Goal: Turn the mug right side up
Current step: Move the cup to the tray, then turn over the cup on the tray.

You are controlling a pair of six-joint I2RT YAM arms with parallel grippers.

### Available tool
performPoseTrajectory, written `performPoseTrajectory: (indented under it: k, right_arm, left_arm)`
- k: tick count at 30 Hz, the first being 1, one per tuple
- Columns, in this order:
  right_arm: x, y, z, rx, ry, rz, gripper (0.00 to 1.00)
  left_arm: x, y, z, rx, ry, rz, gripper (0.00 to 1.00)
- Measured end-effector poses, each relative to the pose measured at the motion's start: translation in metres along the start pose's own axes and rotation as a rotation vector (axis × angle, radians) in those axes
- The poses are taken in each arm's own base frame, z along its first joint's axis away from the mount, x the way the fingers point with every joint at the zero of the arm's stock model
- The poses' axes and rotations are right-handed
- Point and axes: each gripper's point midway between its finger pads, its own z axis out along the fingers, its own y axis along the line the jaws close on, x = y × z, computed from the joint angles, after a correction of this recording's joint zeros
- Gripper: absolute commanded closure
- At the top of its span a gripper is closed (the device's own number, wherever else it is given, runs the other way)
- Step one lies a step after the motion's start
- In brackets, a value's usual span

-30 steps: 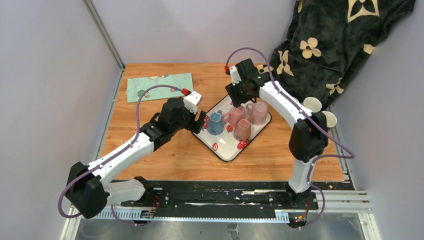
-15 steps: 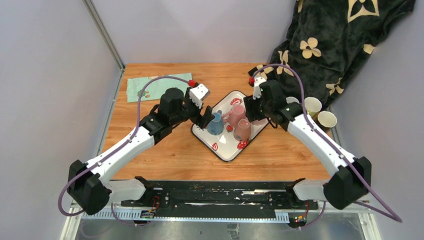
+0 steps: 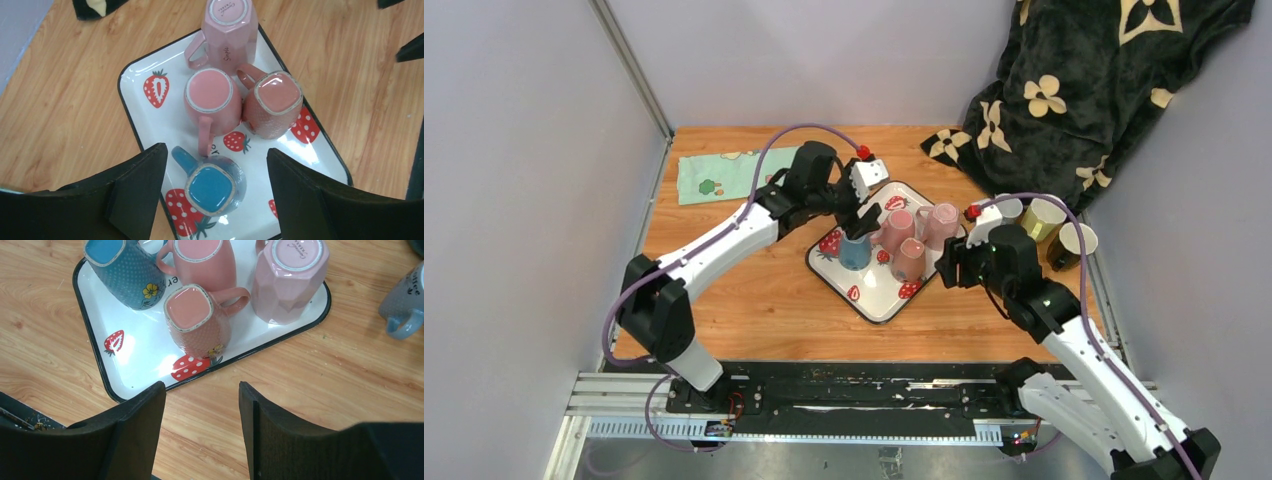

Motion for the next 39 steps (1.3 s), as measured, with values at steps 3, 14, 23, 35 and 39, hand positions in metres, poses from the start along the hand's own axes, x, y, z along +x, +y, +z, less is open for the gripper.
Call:
performPoseTrajectory:
  k: [3,14,23,35,39]
  right_arm:
    - [0.001,-0.003,-0.01,0.011,-0.044,0.001,0.39]
    - [-0.001,-0.018,-0.019,0.092,-0.093,0.004,0.39]
    - [0.0,-0.027,-0.019,0.14,-0.091,0.003,0.39]
    - [0.001,-0.032,-0.018,0.17,-0.086,0.004,0.39]
    - [0.002,-0.033,-0.018,0.174,-0.084,0.003,0.39]
  left_arm:
    - [0.003,0.005,0.011,0.026,0.04,0.042,0.24]
    - [0.037,0.022,0.045,0.084,0.229,0.071,0.3]
    - [0.05,0.022,0.052,0.077,0.293,-0.009,0.31]
    - [0.064,0.014,0.071,0.031,0.364,-0.065,0.32]
    - [0.066,0.017,0.075,0.013,0.377,-0.07,0.33]
